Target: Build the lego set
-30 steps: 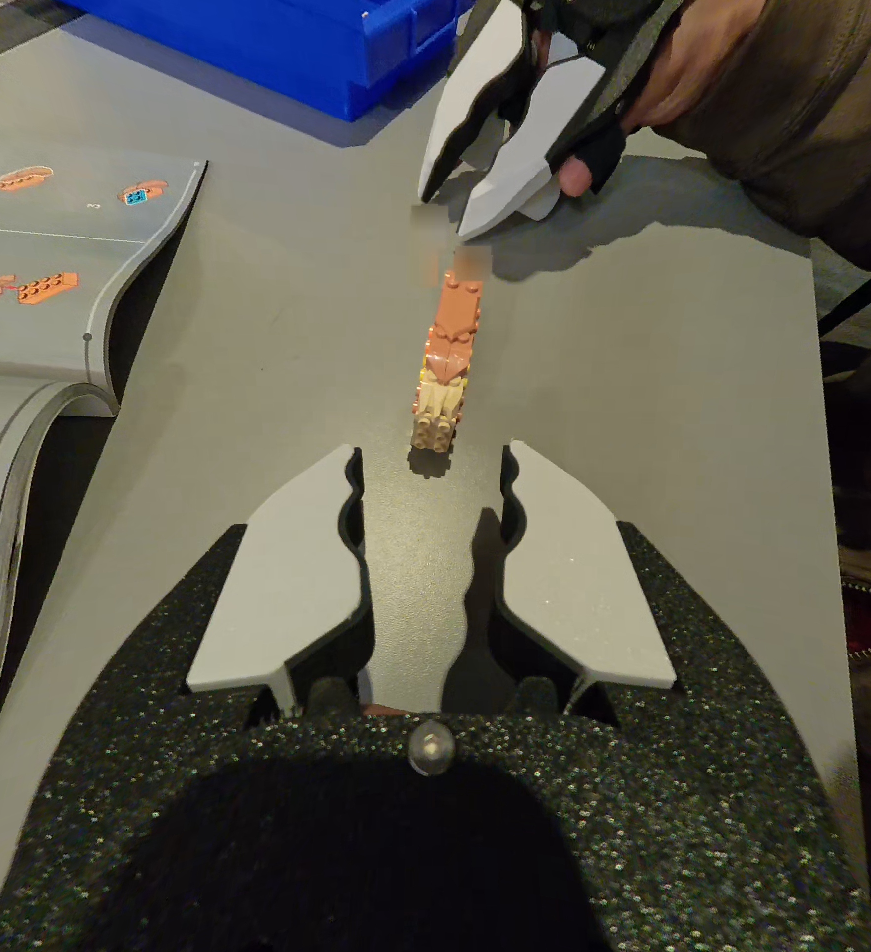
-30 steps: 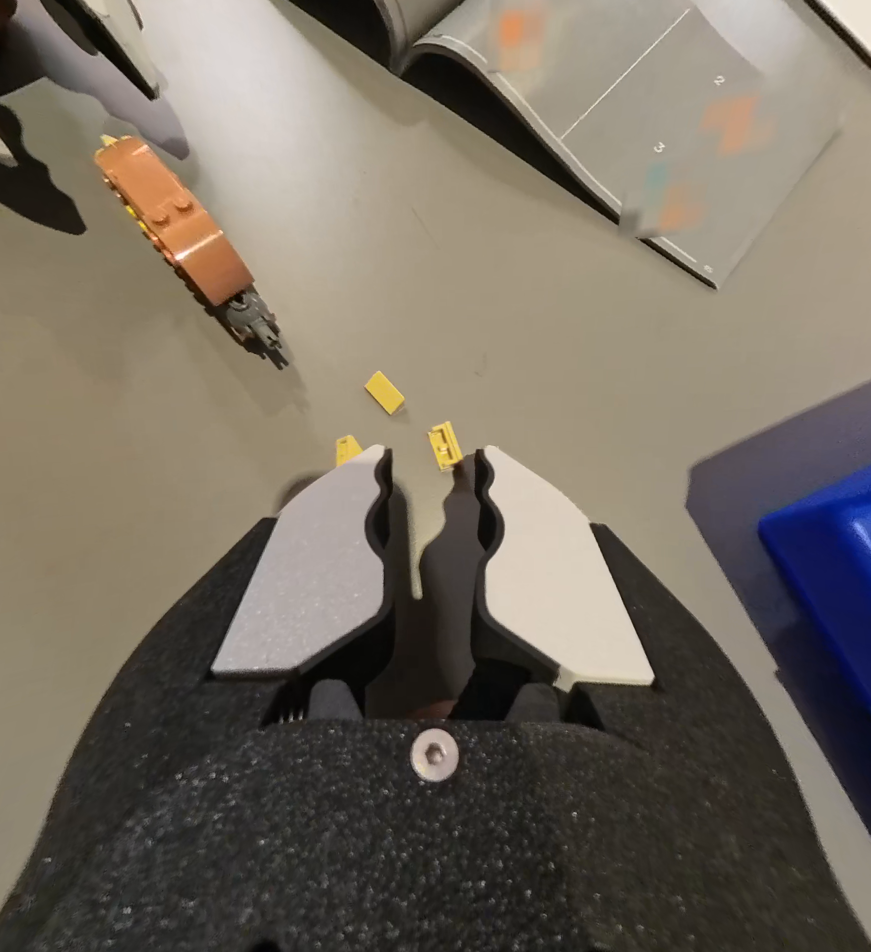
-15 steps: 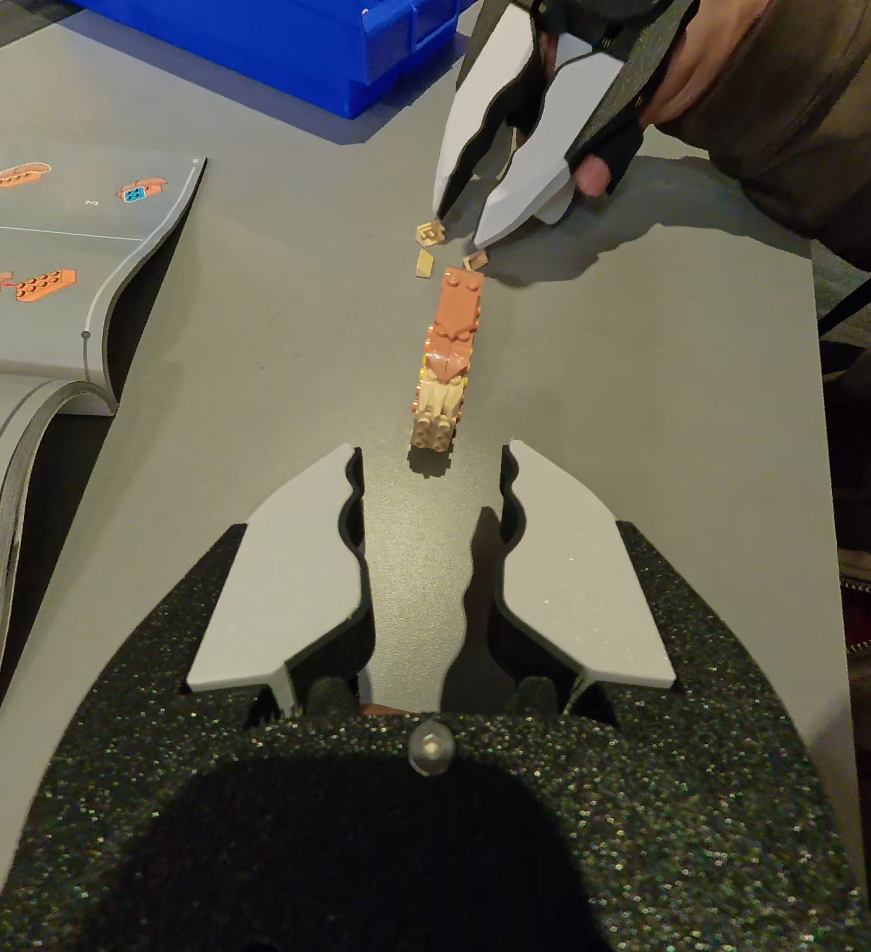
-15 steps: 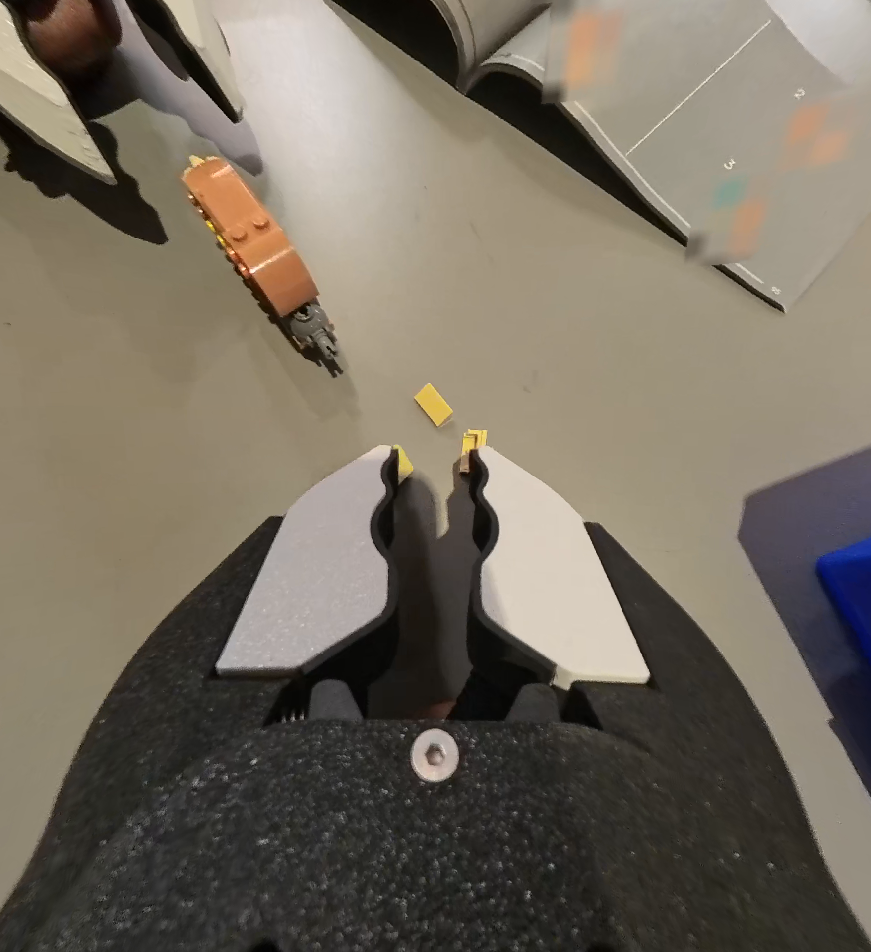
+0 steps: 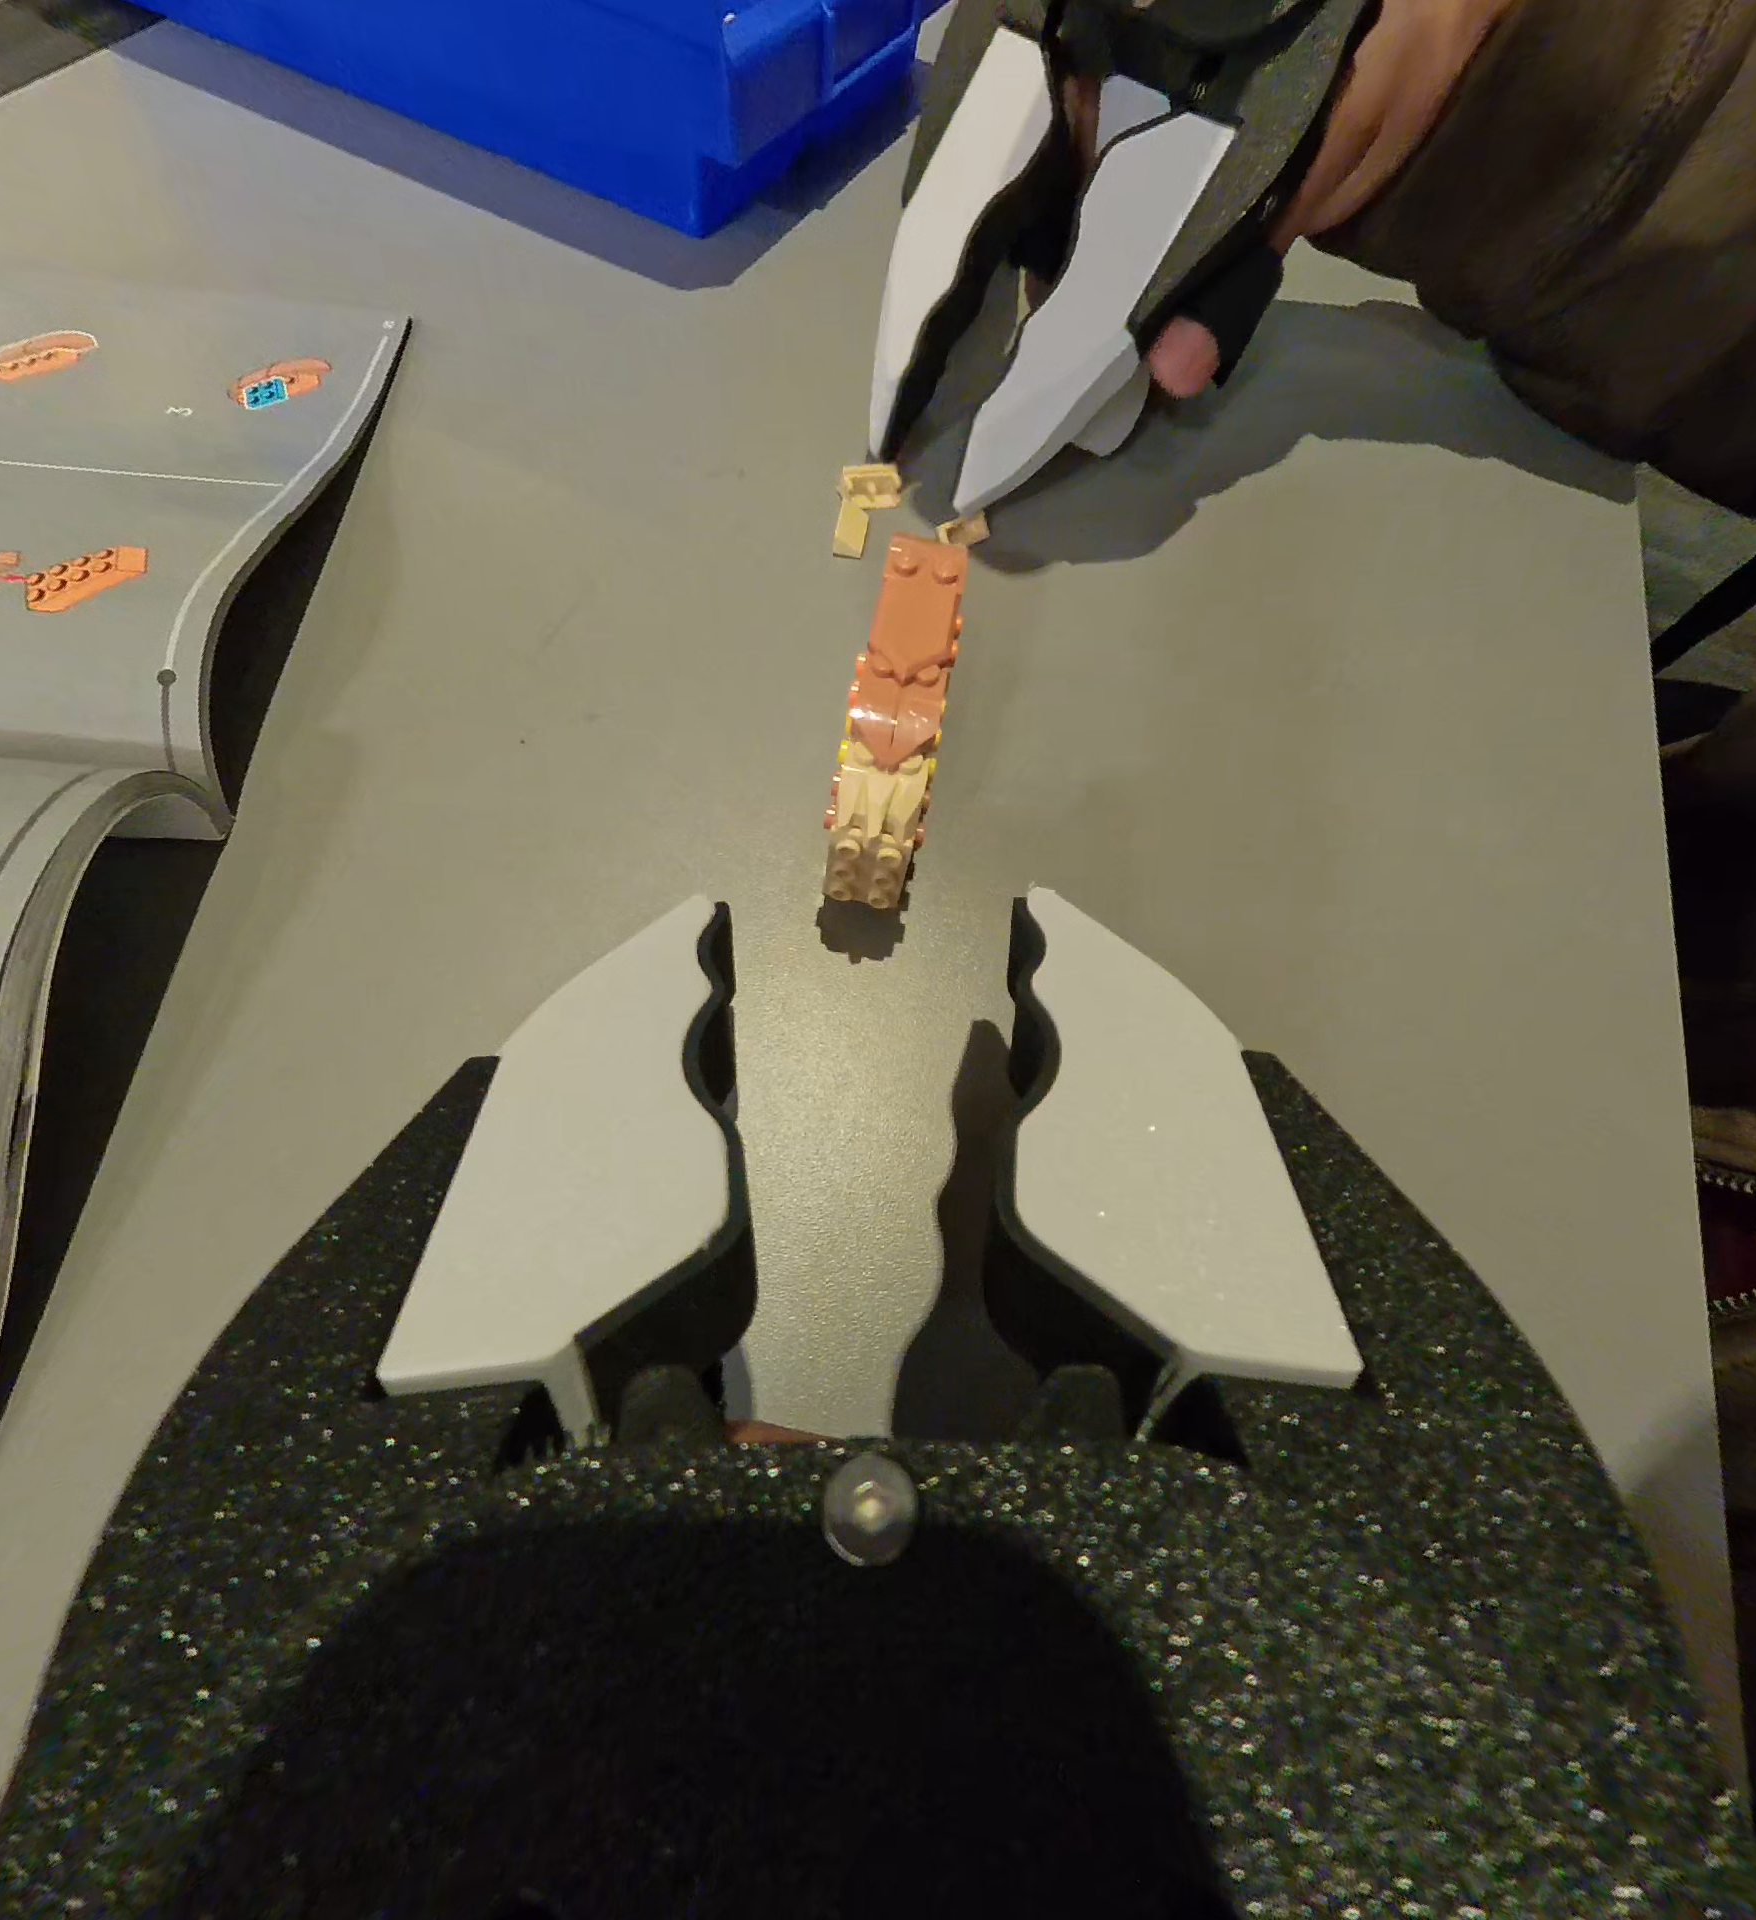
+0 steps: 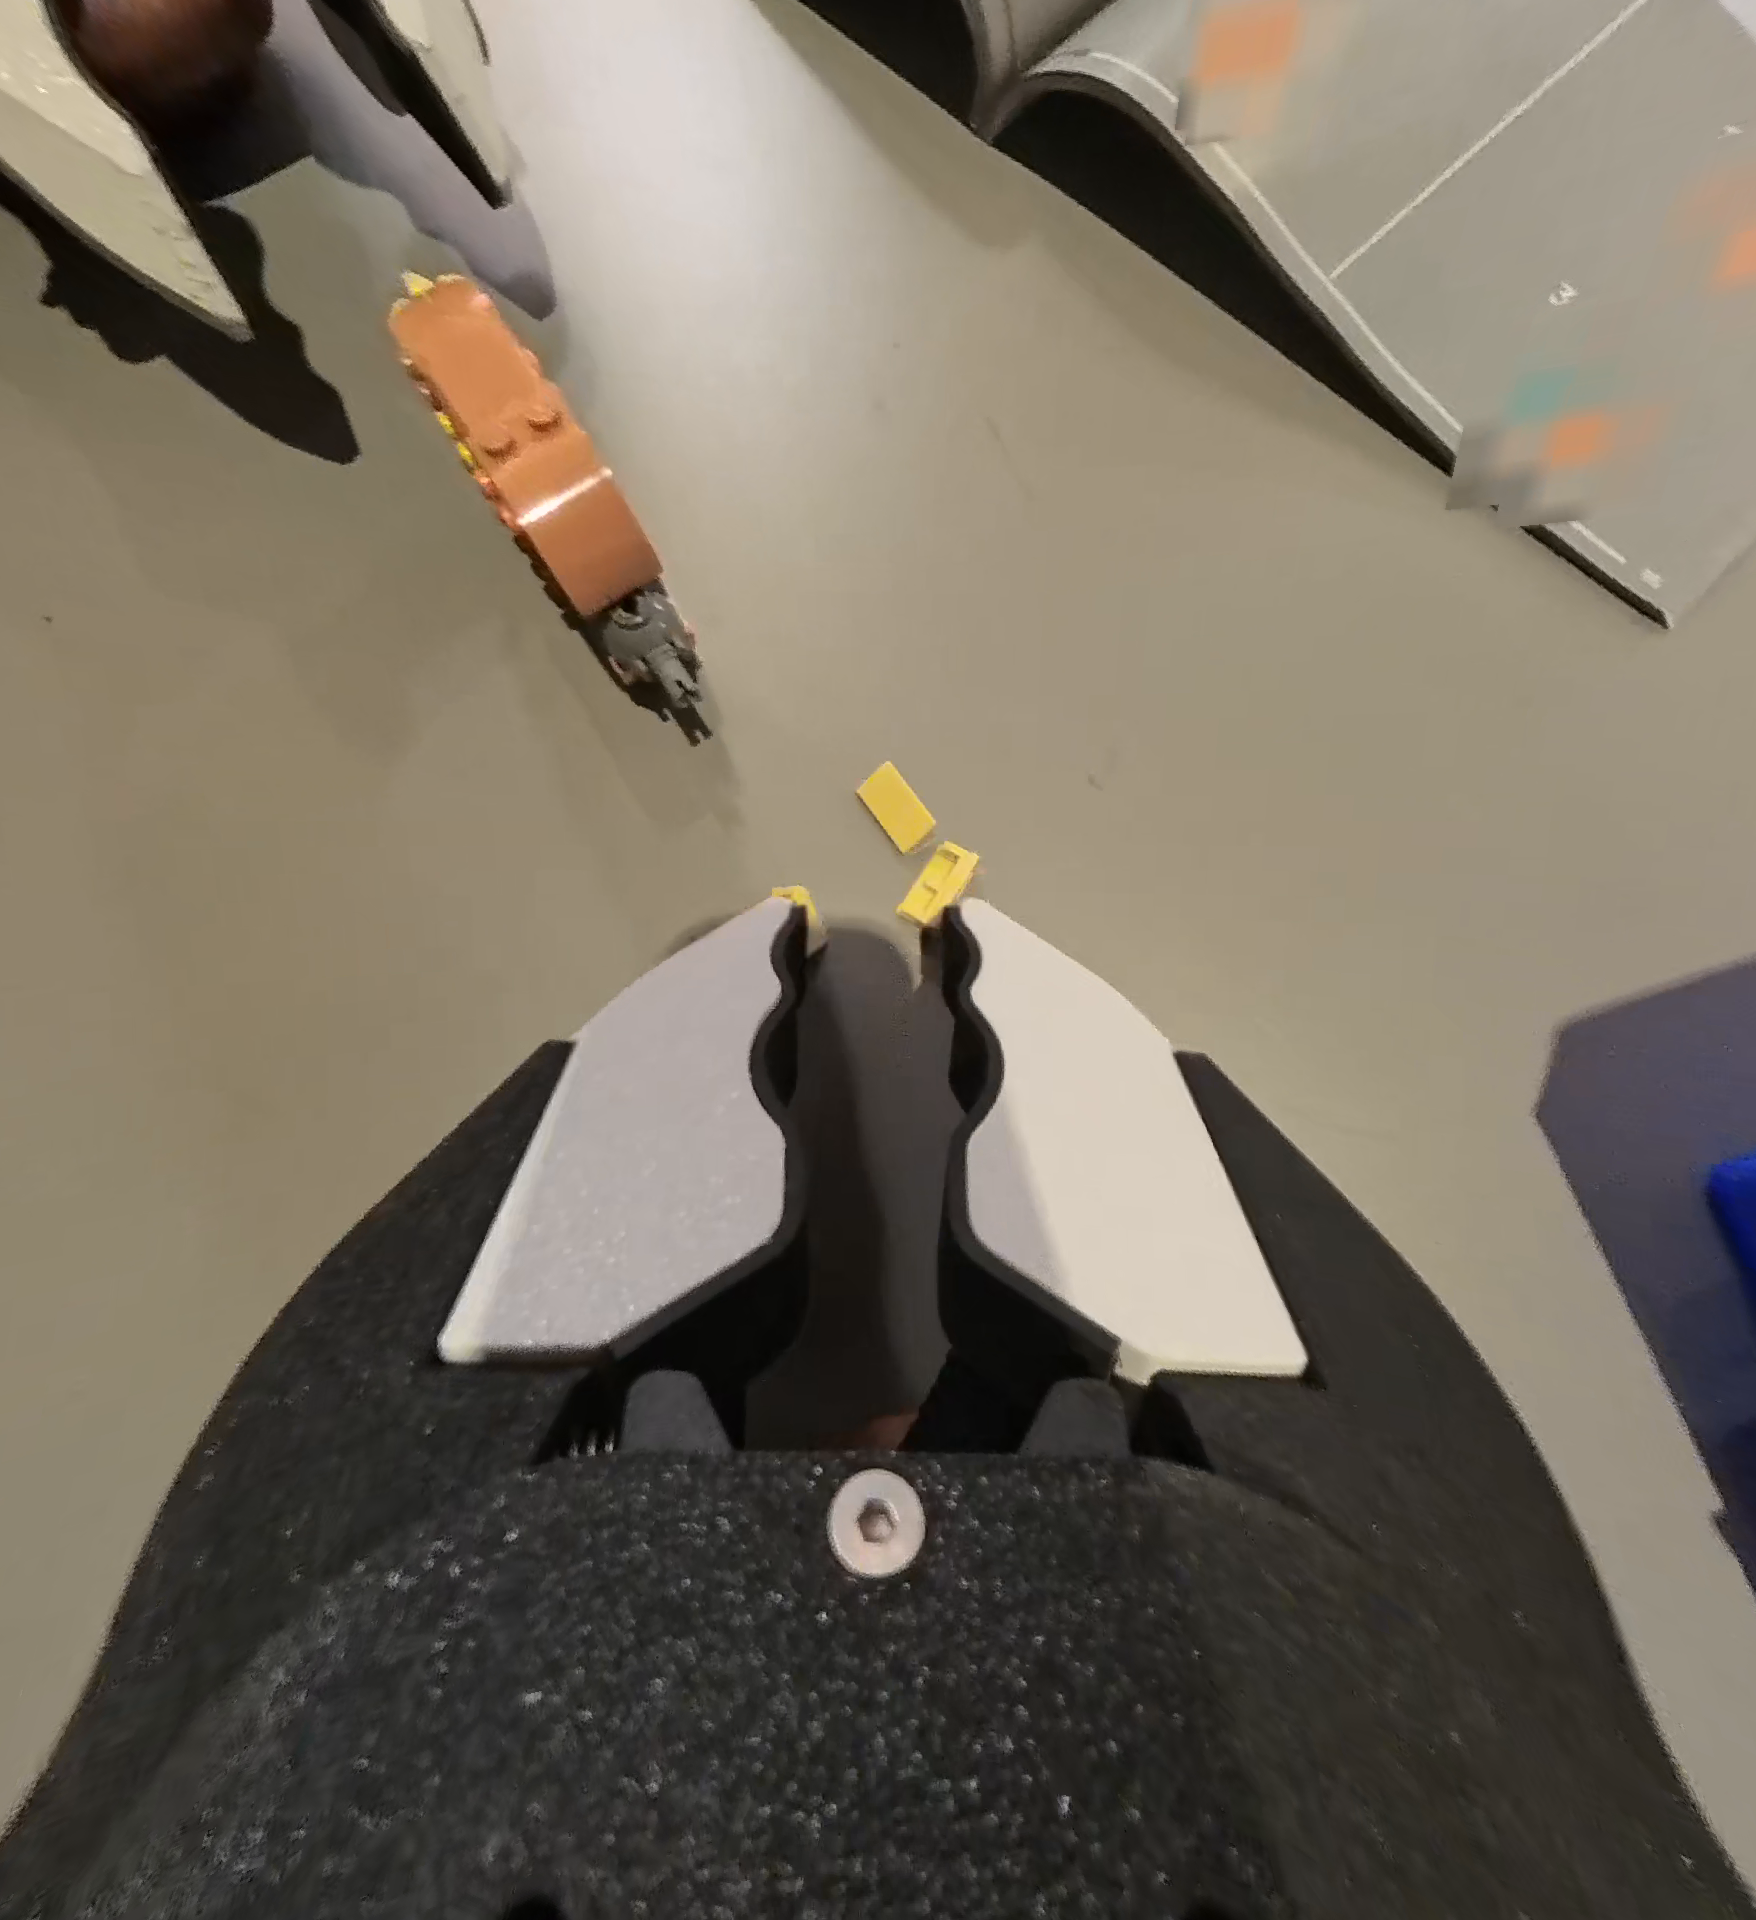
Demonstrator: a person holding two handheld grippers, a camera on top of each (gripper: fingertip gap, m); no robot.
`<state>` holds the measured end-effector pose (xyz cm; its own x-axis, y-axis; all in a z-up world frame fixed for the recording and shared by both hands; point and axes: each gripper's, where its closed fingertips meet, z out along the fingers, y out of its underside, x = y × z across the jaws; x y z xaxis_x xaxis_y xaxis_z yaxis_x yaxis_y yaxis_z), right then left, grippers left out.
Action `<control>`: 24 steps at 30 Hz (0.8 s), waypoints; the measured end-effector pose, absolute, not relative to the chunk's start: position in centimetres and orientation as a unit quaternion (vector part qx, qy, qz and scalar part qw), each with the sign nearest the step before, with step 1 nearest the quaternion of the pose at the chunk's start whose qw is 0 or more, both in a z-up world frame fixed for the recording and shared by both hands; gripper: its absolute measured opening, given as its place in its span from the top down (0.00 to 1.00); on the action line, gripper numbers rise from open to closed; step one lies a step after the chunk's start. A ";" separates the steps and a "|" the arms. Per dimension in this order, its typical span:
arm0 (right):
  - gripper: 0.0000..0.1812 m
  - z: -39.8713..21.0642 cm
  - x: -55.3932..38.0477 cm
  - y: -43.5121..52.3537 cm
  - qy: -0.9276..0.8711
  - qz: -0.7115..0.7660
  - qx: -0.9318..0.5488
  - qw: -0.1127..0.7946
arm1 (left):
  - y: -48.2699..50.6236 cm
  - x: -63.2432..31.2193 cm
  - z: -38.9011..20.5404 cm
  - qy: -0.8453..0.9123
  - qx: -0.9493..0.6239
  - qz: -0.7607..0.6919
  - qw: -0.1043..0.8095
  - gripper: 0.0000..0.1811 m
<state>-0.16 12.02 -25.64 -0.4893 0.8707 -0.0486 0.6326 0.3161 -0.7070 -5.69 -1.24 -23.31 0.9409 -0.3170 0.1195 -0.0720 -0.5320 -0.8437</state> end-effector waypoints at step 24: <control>0.82 -23.8 -1.6 13.3 -0.780 0.405 -0.427 0.212 | -2.3 -5.1 -22.0 0.110 -0.840 -0.178 0.500 0.72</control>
<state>-1.65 13.26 -23.85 -0.5450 0.8383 -0.0150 0.4952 0.3074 -0.8126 -5.06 -2.29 -22.04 0.9124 -0.3633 0.1884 -0.0077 -0.4755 -0.8797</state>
